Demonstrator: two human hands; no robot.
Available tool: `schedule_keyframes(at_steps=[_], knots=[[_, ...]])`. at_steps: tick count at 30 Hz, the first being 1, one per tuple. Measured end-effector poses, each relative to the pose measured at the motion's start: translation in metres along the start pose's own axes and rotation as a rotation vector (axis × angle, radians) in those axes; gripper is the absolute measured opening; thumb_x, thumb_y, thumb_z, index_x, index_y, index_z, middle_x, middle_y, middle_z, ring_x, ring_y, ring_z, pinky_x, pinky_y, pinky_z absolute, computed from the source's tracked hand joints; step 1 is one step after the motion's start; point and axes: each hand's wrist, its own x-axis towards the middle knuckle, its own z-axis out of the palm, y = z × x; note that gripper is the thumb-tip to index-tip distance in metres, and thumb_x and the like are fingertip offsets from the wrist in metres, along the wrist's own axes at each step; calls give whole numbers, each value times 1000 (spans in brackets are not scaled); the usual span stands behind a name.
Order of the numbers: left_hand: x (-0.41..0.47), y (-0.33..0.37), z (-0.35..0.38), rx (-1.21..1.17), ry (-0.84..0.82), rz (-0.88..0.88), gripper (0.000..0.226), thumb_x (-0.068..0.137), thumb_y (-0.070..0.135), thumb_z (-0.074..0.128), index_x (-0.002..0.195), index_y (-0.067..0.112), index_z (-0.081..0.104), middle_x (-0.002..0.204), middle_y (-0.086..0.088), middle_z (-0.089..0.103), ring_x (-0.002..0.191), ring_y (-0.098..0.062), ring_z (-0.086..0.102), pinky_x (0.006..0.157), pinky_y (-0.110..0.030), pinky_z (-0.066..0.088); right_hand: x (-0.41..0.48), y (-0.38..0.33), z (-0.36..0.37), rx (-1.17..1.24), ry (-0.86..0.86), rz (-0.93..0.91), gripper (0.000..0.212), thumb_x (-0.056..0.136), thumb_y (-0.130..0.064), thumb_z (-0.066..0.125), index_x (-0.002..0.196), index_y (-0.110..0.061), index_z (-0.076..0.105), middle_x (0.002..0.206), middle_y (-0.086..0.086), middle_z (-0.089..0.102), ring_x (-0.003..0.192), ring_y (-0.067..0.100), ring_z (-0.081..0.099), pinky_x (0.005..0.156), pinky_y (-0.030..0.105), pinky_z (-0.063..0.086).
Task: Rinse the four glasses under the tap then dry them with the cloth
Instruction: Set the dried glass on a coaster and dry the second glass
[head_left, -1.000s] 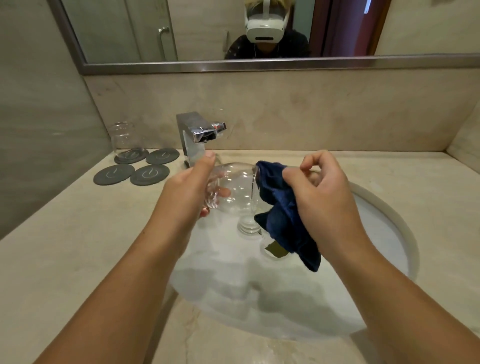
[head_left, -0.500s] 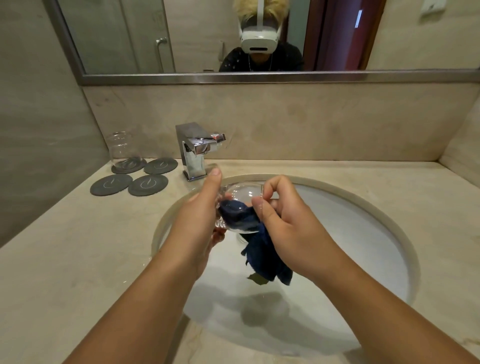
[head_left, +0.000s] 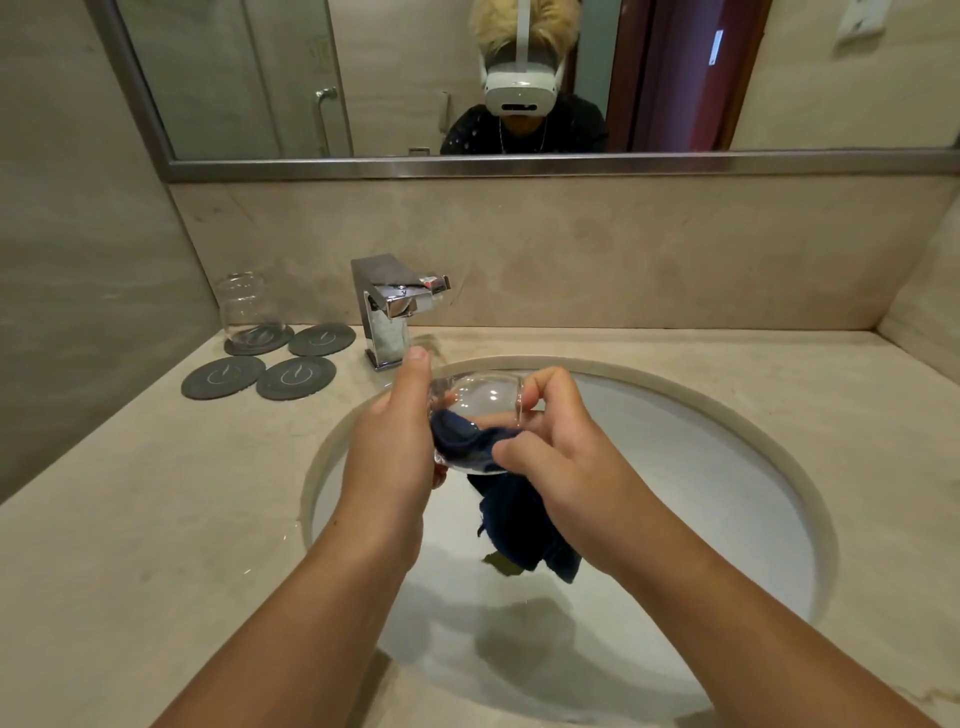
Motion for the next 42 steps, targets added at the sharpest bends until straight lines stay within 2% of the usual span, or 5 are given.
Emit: schedule_keyframes(at_steps=[7, 16, 25, 32, 42], knots=[[-1, -3, 0, 44, 18, 145, 58, 98, 64, 47, 95, 17, 80, 92, -10, 82, 94, -37, 76, 84, -53, 57, 1, -2, -1, 71, 17, 103, 39, 90, -25, 74, 97, -31, 36, 64, -14, 52, 58, 10, 46, 64, 33, 43], [-4, -1, -1, 280, -33, 605, 37, 100, 52, 40, 96, 27, 67, 79, 17, 69, 76, -3, 63, 68, -19, 48, -3, -11, -4, 314, 227, 98, 74, 63, -42, 99, 120, -42, 51, 108, 6, 81, 92, 22, 81, 88, 43, 62], [-1, 8, -12, 330, -299, 61, 98, 72, 103, 18, 108, 32, 75, 77, -4, 72, 55, -12, 53, 60, -32, 42, -8, -16, -18, 106, 243, -66, 55, 92, -24, 81, 131, -54, 54, 99, -4, 83, 90, 21, 80, 88, 39, 63], [-7, 10, -6, 342, -286, 190, 59, 105, 61, 37, 109, 10, 67, 64, 14, 55, 49, 1, 46, 50, -16, 41, -8, -13, -14, 58, 133, -29, 68, 94, -40, 78, 145, -64, 39, 110, -4, 82, 106, 11, 77, 104, 36, 55], [1, 3, -14, 499, -511, 397, 40, 93, 66, 45, 130, 52, 47, 93, 16, 71, 77, 2, 63, 74, -20, 55, -5, -16, -22, 195, 277, 52, 90, 76, -62, 76, 157, -48, 40, 97, 22, 79, 98, 23, 80, 112, 45, 51]])
